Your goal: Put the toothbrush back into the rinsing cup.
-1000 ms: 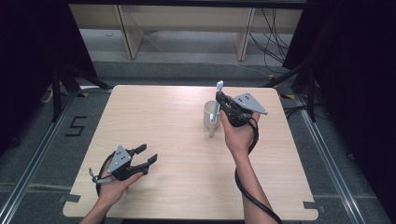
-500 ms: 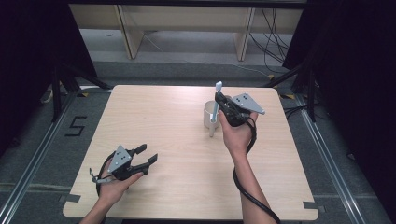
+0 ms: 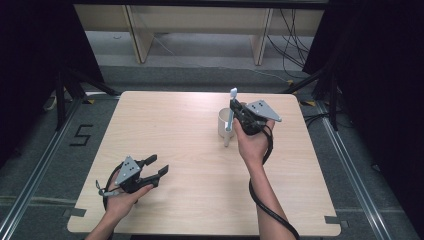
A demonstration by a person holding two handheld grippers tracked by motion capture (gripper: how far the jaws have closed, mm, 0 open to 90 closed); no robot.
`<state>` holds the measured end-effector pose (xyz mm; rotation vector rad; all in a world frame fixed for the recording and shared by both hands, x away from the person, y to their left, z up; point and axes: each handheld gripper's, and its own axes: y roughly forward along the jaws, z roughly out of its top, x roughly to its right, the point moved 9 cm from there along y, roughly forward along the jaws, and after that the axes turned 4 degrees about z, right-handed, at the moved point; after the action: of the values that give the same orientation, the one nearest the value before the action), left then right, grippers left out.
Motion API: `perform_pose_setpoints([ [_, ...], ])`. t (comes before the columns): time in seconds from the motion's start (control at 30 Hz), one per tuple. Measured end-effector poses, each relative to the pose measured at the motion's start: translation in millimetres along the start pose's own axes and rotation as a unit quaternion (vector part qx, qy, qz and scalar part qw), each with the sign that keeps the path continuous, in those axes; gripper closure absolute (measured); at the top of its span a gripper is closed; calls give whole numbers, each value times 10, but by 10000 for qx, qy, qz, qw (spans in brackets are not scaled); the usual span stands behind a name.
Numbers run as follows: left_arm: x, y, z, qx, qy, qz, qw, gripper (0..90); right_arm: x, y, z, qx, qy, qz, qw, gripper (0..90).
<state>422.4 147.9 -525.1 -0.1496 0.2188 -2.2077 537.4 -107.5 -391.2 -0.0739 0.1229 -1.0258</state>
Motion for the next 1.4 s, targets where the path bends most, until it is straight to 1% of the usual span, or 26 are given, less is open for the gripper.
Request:
perform_pose_setpoints([
  [0.03,0,0,0,0,0,0,10000,383,-2,2,-10,-29,48,-11,10000,860],
  [0.07,-3,-2,3,4,3,1,10000,383,-1,4,-10,-15,14,-19,10000,860],
  [0.1,-3,-2,5,11,0,2,10000,383,-7,5,-17,-25,60,-23,10000,860],
  [0.17,-4,-4,4,4,0,5,10000,383,-2,8,-23,-60,16,0,10000,860],
  [0.2,-4,-3,5,11,-2,3,10000,383,4,13,-25,-32,7,-25,10000,860],
  [0.23,-3,-4,4,8,1,2,10000,383,1,20,-25,2,8,10,10000,860],
  [0.3,-3,-2,3,5,4,6,10000,383,9,21,-44,-43,23,-36,10000,860],
  [0.33,-3,-1,2,3,3,5,10000,383,15,31,-41,2,-34,-19,10000,860],
  [0.37,-2,0,1,2,3,4,10000,383,12,34,-49,-20,-30,-10,10000,859],
  [0.4,-2,0,0,0,3,4,10000,383,3,34,-64,-66,43,-20,10000,859],
  [0.47,-2,0,-3,-4,-1,4,10000,383,11,46,-67,-37,-11,-26,10000,859],
  [0.6,-3,0,-1,0,2,8,10000,383,24,52,-82,-42,-27,-51,10000,859],
  [0.63,-3,0,-1,0,2,8,10000,383,23,47,-93,-85,13,-54,9999,859],
  [0.77,1,1,-3,-3,-5,2,10000,382,25,59,-103,-61,22,-32,10000,859],
  [0.87,-1,1,-6,-10,-4,5,10000,382,30,57,-129,-114,56,-82,9999,859],
  [0.97,2,2,-8,-17,-9,3,10000,382,39,66,-149,-124,-3,-77,9999,859],
  [1.0,10,16,0,60,-32,-36,10000,382,38,71,-162,-138,-37,-81,9999,859],
  [1.03,10,16,-2,53,-31,-31,10000,382,32,78,-170,-129,29,-79,9999,859],
  [1.1,12,17,-1,60,-37,-36,10000,382,31,86,-172,-101,5,-52,9999,859],
  [1.13,13,17,-1,60,-37,-37,10000,382,26,86,-187,-142,31,-49,9999,859],
  [1.17,13,17,-3,55,-36,-37,10000,382,28,83,-199,-179,33,-78,9998,858],
  [1.27,12,16,-5,52,-30,-39,10000,382,29,95,-233,-171,9,-82,9998,858],
  [1.3,12,16,-5,52,-30,-39,10000,381,39,97,-240,-158,-19,-125,9998,859],
  [1.33,12,15,-6,50,-27,-40,10000,381,27,103,-254,-193,27,-74,9998,859],
  [1.37,12,15,-6,49,-27,-40,10000,381,30,104,-260,-186,17,-105,9998,858],
  [1.4,11,15,-8,46,-26,-38,10000,381,33,109,-267,-204,-26,-81,9998,858],
])
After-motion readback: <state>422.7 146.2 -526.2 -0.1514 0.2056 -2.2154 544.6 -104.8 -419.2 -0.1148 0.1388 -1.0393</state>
